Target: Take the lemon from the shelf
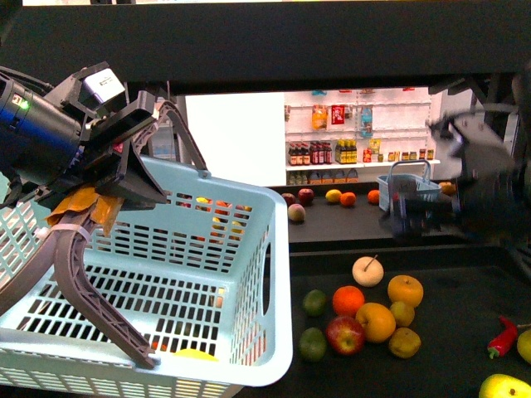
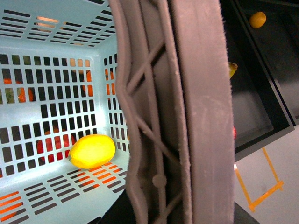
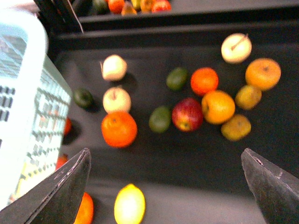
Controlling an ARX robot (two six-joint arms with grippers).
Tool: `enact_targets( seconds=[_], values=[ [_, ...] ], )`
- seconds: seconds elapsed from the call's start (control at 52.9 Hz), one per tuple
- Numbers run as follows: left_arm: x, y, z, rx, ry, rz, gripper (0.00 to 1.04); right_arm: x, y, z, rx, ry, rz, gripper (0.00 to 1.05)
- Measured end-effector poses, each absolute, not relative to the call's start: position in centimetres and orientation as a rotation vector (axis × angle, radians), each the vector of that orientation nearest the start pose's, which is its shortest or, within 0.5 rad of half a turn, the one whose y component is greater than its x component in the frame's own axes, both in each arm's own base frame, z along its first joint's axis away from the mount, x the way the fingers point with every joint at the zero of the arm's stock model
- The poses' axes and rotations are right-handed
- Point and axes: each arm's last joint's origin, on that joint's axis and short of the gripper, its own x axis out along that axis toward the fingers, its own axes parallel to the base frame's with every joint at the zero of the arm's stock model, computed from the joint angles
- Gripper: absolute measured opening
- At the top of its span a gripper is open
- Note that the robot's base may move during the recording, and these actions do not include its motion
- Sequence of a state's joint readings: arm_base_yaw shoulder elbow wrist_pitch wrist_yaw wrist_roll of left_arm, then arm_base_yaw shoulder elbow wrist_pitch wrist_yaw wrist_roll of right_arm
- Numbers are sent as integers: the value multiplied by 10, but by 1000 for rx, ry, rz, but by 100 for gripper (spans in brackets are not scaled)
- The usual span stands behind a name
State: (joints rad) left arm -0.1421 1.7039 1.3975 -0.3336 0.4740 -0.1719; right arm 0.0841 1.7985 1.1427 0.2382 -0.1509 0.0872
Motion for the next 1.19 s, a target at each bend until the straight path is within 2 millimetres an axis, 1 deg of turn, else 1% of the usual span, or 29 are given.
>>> enact_targets(
  seconds=[0.019,0.038,0.076,0.17,0.284,0.378,0.492,0.662,0.832,0.908,1.022,1.192],
  values=[
    [376,-67,293,-268,691,-539,16,397,37,209,93,447,208,97],
    [376,-67,293,-268,691,-539,16,397,36,193,82,479,199,97],
    [376,-67,293,-268,691,-537,16,398,36,168,71,528,193,97],
    [376,-67,293,-267,691,-537,16,404,37,126,46,612,180,97],
    [376,-67,293,-268,691,-537,16,412,41,93,31,683,174,97],
    [376,-67,293,-268,691,-537,16,420,47,74,26,726,181,97],
    [376,-67,293,-268,692,-538,16,432,56,60,29,754,201,97],
    [376,-67,293,-268,691,-537,16,447,74,46,10,764,259,97],
    [376,-67,293,-267,691,-537,16,462,94,26,-11,820,321,97],
    [376,-67,293,-268,691,-537,16,470,106,12,-14,855,351,97],
    [376,-67,293,-268,691,-537,16,475,117,-1,-26,868,374,97],
    [376,-67,293,-268,691,-538,16,478,127,-17,-47,888,384,97]
  ],
)
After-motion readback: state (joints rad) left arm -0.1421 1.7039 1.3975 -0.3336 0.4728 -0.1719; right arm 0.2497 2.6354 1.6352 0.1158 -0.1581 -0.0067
